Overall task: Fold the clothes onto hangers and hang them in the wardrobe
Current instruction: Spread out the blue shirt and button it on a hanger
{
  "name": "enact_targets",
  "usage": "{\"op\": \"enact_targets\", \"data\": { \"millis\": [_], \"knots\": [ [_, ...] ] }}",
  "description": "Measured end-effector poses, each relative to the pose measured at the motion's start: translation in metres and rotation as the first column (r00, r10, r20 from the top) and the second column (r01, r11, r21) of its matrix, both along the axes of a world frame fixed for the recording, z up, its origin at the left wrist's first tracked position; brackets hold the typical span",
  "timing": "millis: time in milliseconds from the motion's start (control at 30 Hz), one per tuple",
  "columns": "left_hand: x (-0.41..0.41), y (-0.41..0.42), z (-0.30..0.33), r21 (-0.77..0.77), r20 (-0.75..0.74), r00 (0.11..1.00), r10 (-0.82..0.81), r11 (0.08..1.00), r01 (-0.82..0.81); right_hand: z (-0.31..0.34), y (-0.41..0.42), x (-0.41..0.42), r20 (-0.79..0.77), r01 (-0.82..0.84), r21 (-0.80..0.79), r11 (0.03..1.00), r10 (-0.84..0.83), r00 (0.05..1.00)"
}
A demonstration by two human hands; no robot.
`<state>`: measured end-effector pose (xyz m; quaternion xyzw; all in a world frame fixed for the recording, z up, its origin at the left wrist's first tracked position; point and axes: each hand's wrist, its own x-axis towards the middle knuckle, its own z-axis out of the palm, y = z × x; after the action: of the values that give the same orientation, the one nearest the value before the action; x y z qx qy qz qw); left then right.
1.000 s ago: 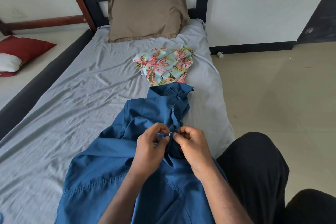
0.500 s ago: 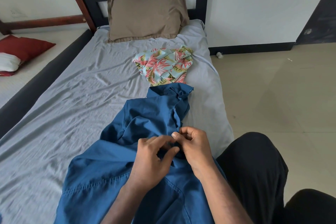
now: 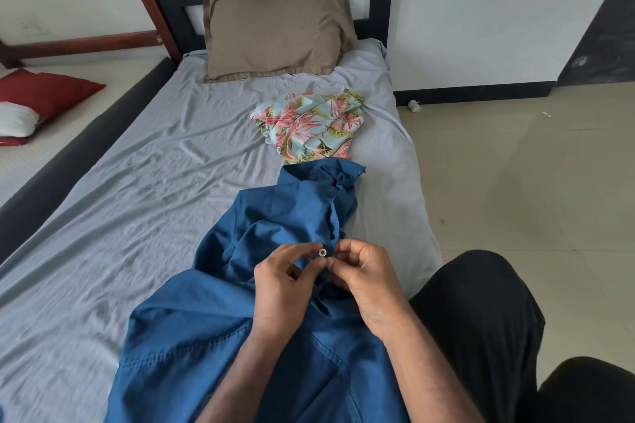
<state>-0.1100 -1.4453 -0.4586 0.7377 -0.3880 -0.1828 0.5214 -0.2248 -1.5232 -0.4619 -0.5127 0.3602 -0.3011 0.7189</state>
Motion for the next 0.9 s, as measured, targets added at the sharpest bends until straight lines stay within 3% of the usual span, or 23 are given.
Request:
{"op": "enact_targets", "data": {
  "millis": [233, 333, 433, 700, 900],
  "knots": [
    [0.002, -0.006, -0.003, 0.021, -0.121, 0.992, 0.019, 1.000, -0.016, -0.003, -0.001, 0.004, -0.150, 0.077, -0.161, 0.984, -0.101, 0.983],
    [0.006, -0.008, -0.003, -0.020, -0.161, 0.982, 0.101, 0.994, -0.106, -0.008, -0.004, 0.005, -0.202, 0.147, -0.178, 0.973, -0.182, 0.962],
    [0.017, -0.011, -0.002, -0.013, -0.079, 0.978, 0.195, 0.980, -0.197, -0.007, -0.003, 0.005, -0.163, 0.183, -0.167, 0.969, -0.210, 0.964],
    [0.004, -0.014, 0.006, 0.012, 0.206, 0.976, 0.067, 0.997, -0.071, -0.003, 0.000, 0.006, -0.097, 0.186, -0.296, 0.937, -0.223, 0.970],
    [-0.002, -0.015, 0.009, 0.002, 0.223, 0.974, 0.024, 1.000, -0.025, -0.008, 0.001, 0.007, -0.147, 0.169, -0.380, 0.909, -0.240, 0.960]
  ]
}}
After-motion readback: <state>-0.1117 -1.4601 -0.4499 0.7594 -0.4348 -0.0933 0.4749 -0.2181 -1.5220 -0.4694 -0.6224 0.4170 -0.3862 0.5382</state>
